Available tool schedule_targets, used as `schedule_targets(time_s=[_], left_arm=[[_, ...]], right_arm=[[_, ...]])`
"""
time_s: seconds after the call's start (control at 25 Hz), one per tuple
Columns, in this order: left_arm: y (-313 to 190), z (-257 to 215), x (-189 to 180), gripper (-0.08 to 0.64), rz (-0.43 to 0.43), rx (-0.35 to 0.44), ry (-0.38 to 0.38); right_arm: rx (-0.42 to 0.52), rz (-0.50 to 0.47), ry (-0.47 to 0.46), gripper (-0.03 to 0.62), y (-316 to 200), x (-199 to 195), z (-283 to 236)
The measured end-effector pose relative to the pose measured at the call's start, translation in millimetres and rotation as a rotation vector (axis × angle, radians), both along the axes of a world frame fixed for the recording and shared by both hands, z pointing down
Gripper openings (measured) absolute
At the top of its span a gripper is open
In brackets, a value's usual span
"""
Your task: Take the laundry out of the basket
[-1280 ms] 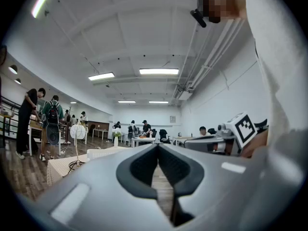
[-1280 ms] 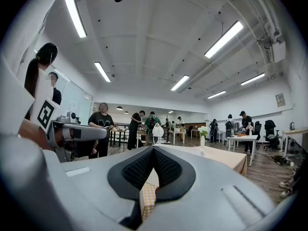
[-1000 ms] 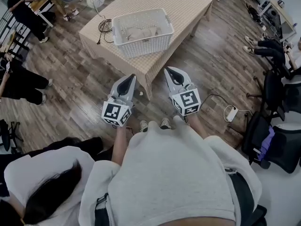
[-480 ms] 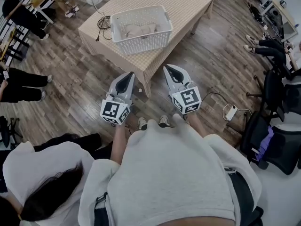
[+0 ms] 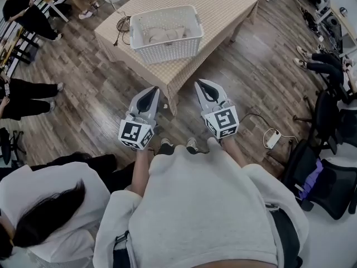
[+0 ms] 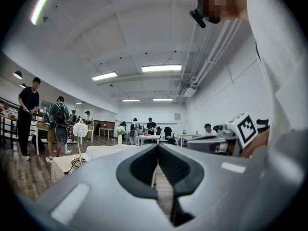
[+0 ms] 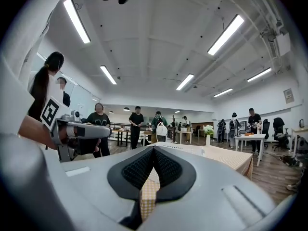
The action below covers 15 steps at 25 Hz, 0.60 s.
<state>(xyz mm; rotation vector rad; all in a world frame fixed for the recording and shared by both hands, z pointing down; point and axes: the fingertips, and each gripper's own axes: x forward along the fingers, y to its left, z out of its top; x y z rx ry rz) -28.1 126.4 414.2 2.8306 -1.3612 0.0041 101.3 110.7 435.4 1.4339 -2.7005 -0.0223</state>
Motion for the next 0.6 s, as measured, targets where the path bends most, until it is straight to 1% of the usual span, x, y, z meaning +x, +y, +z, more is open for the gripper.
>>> schedule_targets(time_s=[0.28, 0.6], left_arm=[[2.6, 11.3, 8.3, 0.006, -0.030, -0.024, -0.005], [-21.8, 4.8, 13.3, 0.006, -0.035, 0.002, -0.009]], right_arm=[[-0.017, -0.017, -0.017, -0.002, -2.8, 13.8, 11.6], [0.005, -0.031, -0.026, -0.002, -26.7, 17.9, 5.2]])
